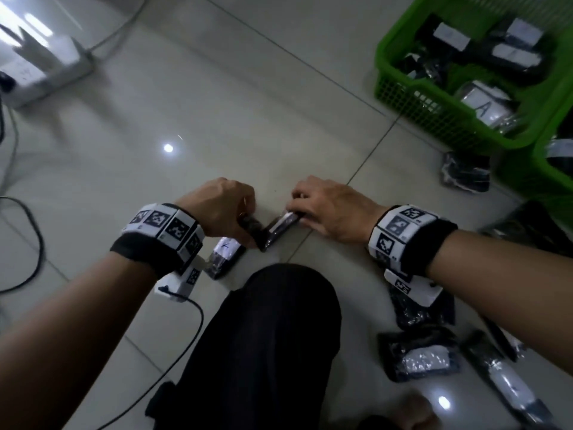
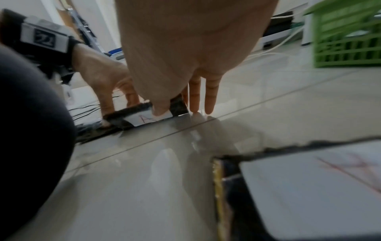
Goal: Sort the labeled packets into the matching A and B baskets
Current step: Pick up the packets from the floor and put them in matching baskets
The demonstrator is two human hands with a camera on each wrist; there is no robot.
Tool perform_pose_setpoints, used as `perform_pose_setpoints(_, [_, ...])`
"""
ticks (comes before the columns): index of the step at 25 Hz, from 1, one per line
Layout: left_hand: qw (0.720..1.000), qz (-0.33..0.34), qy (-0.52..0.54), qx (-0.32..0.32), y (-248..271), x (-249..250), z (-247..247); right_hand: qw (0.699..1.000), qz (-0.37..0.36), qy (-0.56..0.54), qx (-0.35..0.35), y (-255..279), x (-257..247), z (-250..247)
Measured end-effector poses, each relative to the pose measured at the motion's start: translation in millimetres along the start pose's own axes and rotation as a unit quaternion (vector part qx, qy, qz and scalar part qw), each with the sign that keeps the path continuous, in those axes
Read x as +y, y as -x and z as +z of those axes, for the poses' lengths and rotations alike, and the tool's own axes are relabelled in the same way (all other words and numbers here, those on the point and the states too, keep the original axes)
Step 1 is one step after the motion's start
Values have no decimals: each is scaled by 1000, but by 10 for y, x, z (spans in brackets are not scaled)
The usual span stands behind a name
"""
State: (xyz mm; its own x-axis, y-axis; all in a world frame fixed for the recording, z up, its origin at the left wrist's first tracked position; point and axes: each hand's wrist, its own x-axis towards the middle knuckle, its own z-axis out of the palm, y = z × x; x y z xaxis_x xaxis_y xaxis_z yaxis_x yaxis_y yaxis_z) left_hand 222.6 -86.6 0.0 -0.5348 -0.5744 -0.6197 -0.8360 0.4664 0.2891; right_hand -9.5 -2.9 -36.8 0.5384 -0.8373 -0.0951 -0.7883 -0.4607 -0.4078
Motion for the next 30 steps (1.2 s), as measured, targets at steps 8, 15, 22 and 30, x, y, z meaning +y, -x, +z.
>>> perform_pose_setpoints(8, [973,50,204,91,-217,250,-469,827,351,-378,224,495,536,-591])
perform_pose_setpoints(15, [815,216,518,142,-528,1127,-898,726,382,-427,380,876,720,-1086])
perform_pose_setpoints(22, [817,280,396,313,-895,1709,-929,669,431,-237,557,1383,1095,-1275])
perform_pose_setpoints(30, [789,341,330,390,-770,1852,-836,646,463,-227,563,1425,1265,-1141])
